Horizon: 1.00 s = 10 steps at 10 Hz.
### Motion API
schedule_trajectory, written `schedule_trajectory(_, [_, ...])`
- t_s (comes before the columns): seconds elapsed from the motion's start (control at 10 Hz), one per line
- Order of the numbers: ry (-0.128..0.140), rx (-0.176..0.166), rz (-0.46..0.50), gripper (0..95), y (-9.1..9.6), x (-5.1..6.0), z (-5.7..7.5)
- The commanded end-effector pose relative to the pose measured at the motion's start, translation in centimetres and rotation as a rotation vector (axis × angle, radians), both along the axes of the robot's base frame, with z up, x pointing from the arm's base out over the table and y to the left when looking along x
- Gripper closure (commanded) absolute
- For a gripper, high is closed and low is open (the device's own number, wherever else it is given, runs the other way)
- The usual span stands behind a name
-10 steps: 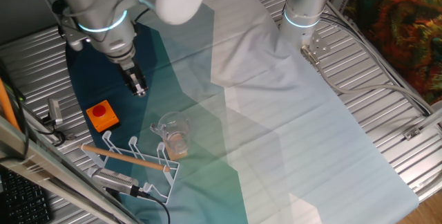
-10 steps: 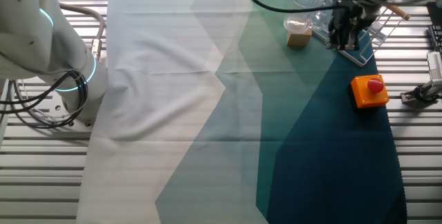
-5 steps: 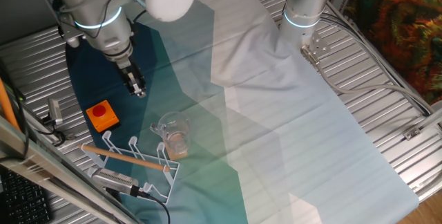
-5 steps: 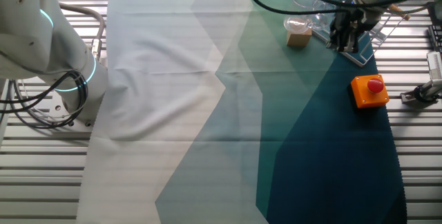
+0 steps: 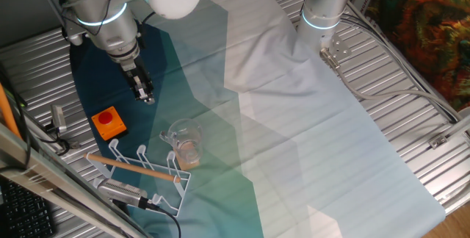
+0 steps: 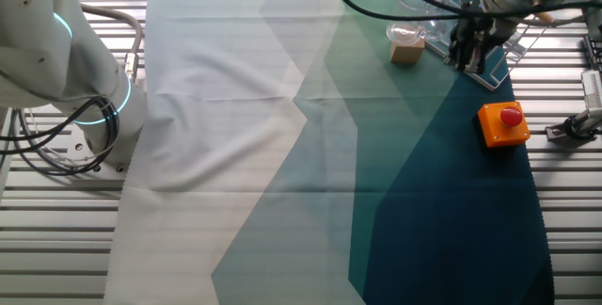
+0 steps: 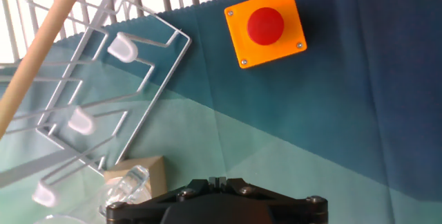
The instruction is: Put the cup on the cup rack
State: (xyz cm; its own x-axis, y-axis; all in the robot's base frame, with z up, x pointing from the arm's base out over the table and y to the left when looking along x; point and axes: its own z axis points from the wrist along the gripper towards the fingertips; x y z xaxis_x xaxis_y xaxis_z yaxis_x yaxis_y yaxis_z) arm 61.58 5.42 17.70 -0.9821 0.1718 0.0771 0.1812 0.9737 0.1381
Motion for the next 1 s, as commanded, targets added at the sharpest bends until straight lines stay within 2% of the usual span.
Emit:
schedule_trajectory(0.1, [0.003,-0.012,-0.046,95.0,0.2,0.1,0.0])
schedule_trajectory(0.3, [0.011,-0.032,-0.075,95.0,0.9,0.0,-0.2])
schedule_trajectory(0.5, [0.003,-0.061,-0.076,95.0,2.4,-0.2,-0.8])
schedule_trajectory(0.6, [-0.001,-0.064,-0.076,95.0,3.1,-0.3,-1.0])
schedule_trajectory(0.8, [0.008,-0.091,-0.073,95.0,3.6,-0.2,-0.9])
schedule_trajectory(1.0, [0.011,-0.101,-0.074,95.0,4.3,0.2,-0.3])
